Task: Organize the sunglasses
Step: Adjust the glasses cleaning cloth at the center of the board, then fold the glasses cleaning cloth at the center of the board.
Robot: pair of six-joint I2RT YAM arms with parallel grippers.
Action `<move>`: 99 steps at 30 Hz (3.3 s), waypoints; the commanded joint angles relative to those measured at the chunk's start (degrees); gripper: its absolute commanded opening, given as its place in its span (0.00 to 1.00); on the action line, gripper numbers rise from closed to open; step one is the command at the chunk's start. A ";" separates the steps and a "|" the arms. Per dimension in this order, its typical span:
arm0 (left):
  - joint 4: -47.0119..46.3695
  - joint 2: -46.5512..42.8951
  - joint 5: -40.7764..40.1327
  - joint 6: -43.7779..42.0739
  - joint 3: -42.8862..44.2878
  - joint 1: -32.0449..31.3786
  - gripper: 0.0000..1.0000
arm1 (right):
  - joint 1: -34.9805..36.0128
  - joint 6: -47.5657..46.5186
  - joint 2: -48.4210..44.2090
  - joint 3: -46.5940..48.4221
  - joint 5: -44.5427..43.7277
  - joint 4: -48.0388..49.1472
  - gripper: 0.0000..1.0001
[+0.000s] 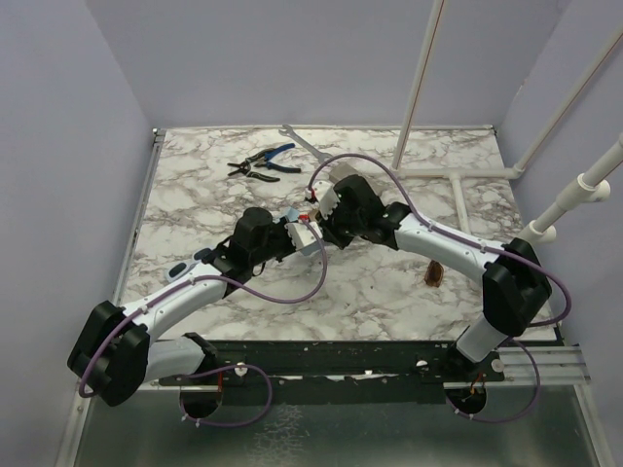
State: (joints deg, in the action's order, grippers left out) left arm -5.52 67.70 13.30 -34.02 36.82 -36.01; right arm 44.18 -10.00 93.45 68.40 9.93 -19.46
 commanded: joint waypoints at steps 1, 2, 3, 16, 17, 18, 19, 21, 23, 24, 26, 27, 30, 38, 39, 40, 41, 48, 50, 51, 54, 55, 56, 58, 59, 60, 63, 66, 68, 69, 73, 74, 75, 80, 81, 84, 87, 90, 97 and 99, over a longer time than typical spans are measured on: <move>-1.56 -1.46 -0.60 -2.43 -0.18 0.33 0.00 | 0.11 -0.96 0.77 2.18 -2.82 -4.47 0.00; -0.27 -1.77 0.31 -2.41 -0.48 0.33 0.00 | 0.21 -0.70 0.77 1.95 -2.62 -4.64 0.00; 1.31 -1.97 1.32 -2.29 -0.84 0.33 0.00 | 0.32 -0.64 0.77 1.65 -1.94 -4.78 0.01; 18.56 -3.30 7.38 -8.18 -5.98 -0.17 0.00 | 8.22 -0.03 5.96 -3.81 14.12 -2.85 0.01; 19.66 -3.35 7.41 -8.73 -6.19 -0.19 0.00 | 8.47 0.17 6.33 -3.98 14.87 -2.75 0.00; 20.79 -3.48 7.46 -9.37 -6.45 -0.20 0.00 | 8.59 0.30 6.63 -4.15 15.56 -2.80 0.01; 21.68 -3.71 7.48 -10.17 -6.68 -0.20 0.00 | 8.73 0.33 6.87 -4.30 16.07 -2.79 0.01; 23.80 -4.43 7.76 -12.00 -7.20 -0.35 0.00 | 9.16 0.33 7.20 -4.67 17.24 -2.69 0.01; 26.01 -5.00 8.05 -13.49 -7.45 -0.58 0.00 | 9.88 0.25 7.67 -4.92 18.56 -2.48 0.01; 27.20 -5.15 8.21 -14.26 -7.50 -0.74 0.00 | 10.32 0.18 8.09 -4.82 19.08 -2.54 0.00; 28.97 -5.59 8.15 -15.51 -7.82 -0.98 0.00 | 11.32 -0.12 9.09 -4.39 20.12 -3.06 0.00; 29.47 -5.81 8.00 -16.16 -8.12 -0.99 0.00 | 11.81 -0.37 9.52 -4.17 20.44 -3.15 0.01; 29.96 -6.17 6.09 -17.12 -8.85 -0.99 0.00 | 12.98 -0.77 10.28 -3.55 20.68 -2.87 0.00; 31.71 -8.85 4.16 -18.04 -9.79 -0.99 0.00 | 12.97 -1.24 10.75 -1.88 22.59 -4.47 0.01; 31.86 -9.46 4.53 -18.16 -10.05 -0.99 0.00 | 12.99 -1.06 10.82 -1.91 22.85 -4.98 0.00; 31.88 -9.93 4.68 -17.72 -10.05 -0.99 0.00 | 13.02 -0.52 10.43 -2.06 22.51 -5.04 0.01; 31.70 -10.21 4.75 -17.02 -9.79 -0.99 0.00 | 13.02 -0.25 9.83 -2.27 21.75 -4.98 0.01; 22.41 -7.94 -3.06 -3.62 -4.78 -0.71 0.00 | 7.44 2.87 8.97 0.99 9.85 -4.50 0.01; 17.84 -7.26 -6.69 -1.81 -3.38 -0.29 0.00 | 5.16 2.62 8.59 2.93 6.64 -4.29 0.00; 15.81 -7.02 -7.96 -1.62 -2.66 0.05 0.00 | 4.09 2.23 8.28 4.02 5.35 -4.20 0.00; 10.98 -6.29 -9.89 -2.27 -0.89 0.54 0.00 | 1.55 0.73 7.45 7.63 2.67 -3.91 0.00; 9.43 -5.96 -10.43 -2.61 -0.35 0.57 0.00 | 1.02 0.07 7.29 8.84 2.03 -3.96 0.00; 7.77 -5.59 -10.95 -2.88 0.19 0.59 0.00 | 0.64 -0.92 7.13 9.98 1.30 -4.16 0.01; 5.02 -4.94 -11.69 -3.81 1.15 0.65 0.00 | 0.47 -3.13 6.89 11.86 -0.26 -4.71 0.01; 3.54 -4.73 -11.56 -4.40 1.51 0.67 0.00 | 0.46 -4.17 6.80 12.60 -0.64 -5.11 0.01; 2.91 -4.55 -10.97 -4.96 1.80 0.68 0.00 | 0.49 -5.31 6.59 13.05 -0.48 -5.49 0.00; 2.75 -4.77 -7.71 -5.51 1.36 0.68 0.00 | 0.47 -6.36 6.26 13.12 0.59 -6.57 0.01; 3.39 -4.93 -6.71 -5.10 -0.59 0.59 0.00 | 1.09 -6.32 6.11 11.53 2.50 -7.77 0.00; 4.64 -5.42 -6.11 -5.48 -2.27 0.59 0.00 | 2.35 -6.83 6.28 10.10 3.10 -8.94 0.01; 5.31 -5.78 -5.37 -6.06 -3.08 0.59 0.00 | 3.17 -7.20 6.41 9.48 3.56 -9.62 0.01; 12.38 -7.60 -1.82 -9.18 -6.32 0.50 0.00 | 7.03 -7.69 7.56 6.74 5.79 -11.73 0.01; 14.47 -8.28 -0.94 -10.50 -7.24 0.42 0.00 | 7.99 -7.67 7.86 5.92 6.72 -11.78 0.01; 15.89 -8.93 -0.29 -11.82 -8.07 0.37 0.00 | 8.81 -7.62 8.07 5.10 7.51 -11.71 0.00; 22.41 -11.57 2.13 -17.52 -11.42 -0.06 0.00 | 12.17 -5.42 9.38 2.04 12.80 -9.67 0.00; 23.62 -11.58 2.61 -17.88 -11.65 -0.11 0.00 | 12.60 -4.75 9.72 1.60 13.76 -8.89 0.01; 28.18 -11.32 4.29 -19.40 -11.68 -0.44 0.00 | 13.66 -3.83 10.77 1.28 15.47 -7.61 0.01; 31.52 -11.20 4.63 -21.25 -12.05 -0.86 0.00 | 14.13 -3.52 11.39 1.17 17.83 -6.83 0.00; 32.86 -11.08 4.52 -21.50 -12.36 -0.90 0.00 | 14.11 -3.45 11.75 0.46 19.84 -6.10 0.00; 31.71 -7.11 2.78 -16.40 -11.89 -0.90 0.00 | 13.78 -2.73 14.95 2.45 18.70 -6.17 0.00; 31.26 -6.79 1.91 -14.18 -12.04 -0.90 0.00 | 13.23 -2.04 15.51 2.78 18.17 -5.64 0.01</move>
State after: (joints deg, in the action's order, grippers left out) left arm 23.51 58.65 18.20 -48.88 25.74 -36.12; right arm 57.23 -15.05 107.15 68.55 25.71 -27.09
